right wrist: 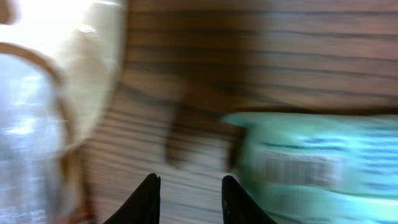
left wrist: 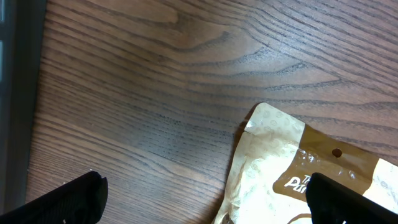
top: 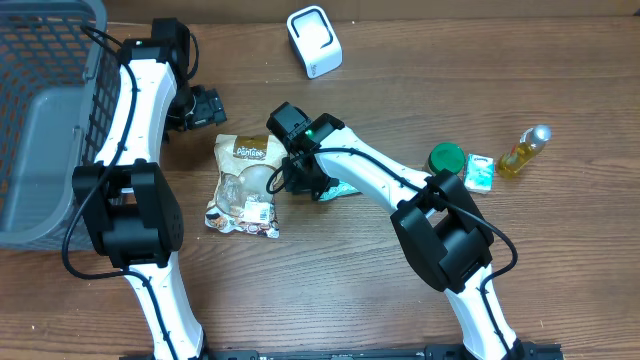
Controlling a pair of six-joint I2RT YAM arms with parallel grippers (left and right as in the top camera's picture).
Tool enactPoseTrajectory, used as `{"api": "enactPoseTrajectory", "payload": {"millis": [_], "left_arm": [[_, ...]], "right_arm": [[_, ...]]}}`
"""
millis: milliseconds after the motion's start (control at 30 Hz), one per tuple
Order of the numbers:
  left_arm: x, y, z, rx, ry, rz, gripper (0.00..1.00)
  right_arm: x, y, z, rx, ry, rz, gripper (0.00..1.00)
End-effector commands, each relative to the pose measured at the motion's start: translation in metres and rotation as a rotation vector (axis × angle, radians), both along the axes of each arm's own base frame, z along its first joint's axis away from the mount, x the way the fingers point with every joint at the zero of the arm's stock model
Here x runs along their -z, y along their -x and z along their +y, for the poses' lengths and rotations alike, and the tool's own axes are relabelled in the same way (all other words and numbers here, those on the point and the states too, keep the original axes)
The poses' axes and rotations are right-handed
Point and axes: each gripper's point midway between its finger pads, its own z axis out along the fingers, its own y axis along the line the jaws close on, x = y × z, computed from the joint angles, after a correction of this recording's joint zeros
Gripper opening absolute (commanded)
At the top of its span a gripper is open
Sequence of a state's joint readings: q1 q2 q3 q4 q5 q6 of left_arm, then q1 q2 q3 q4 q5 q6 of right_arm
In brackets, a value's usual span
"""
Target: Scan the item barcode
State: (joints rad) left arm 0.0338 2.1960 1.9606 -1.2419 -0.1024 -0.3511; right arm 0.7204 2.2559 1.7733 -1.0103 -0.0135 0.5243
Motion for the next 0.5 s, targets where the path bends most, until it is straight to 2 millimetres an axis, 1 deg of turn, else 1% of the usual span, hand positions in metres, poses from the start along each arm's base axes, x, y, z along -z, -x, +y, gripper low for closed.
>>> {"api": "enactPoseTrajectory", "payload": {"millis": [0,33,133,200,400,433,467], "left_arm": [[-0.003,-0.002,0.005,0.001,-0.013,-0.008,1.00],[-0.003,-0.002,0.005,0.001,-0.013,-0.008,1.00],[-0.003,-0.002,0.005,0.001,-0.013,-0.008,1.00],[-0.003,-0.002,0.005,0.001,-0.013,-0.008,1.00],[-0.003,-0.002,0.005,0.001,-0.013,-0.008,1.00],[-0.003,-0.002,0.005,0.001,-0.013,-0.008,0.99],[-0.003,-0.002,0.005,0.001,-0.013,-0.008,1.00]], "right_arm": [[0.000,-0.012,-0.028,0.028,0.147,-0.077,0.28],[0.000,-0.012,-0.033,0.029,0.170,-0.081,0.28],[-0.002,-0.011,-0.056,0.036,0.274,-0.090,0.29],[-0.003,-0.010,-0.064,0.040,0.303,-0.081,0.29],[-0.003,-0.003,-0.077,0.046,0.338,-0.040,0.30],[-0.003,-0.002,-0.078,0.045,0.344,-0.032,0.34],[-0.003,0.000,-0.080,0.044,0.350,-0.026,0.34]]}}
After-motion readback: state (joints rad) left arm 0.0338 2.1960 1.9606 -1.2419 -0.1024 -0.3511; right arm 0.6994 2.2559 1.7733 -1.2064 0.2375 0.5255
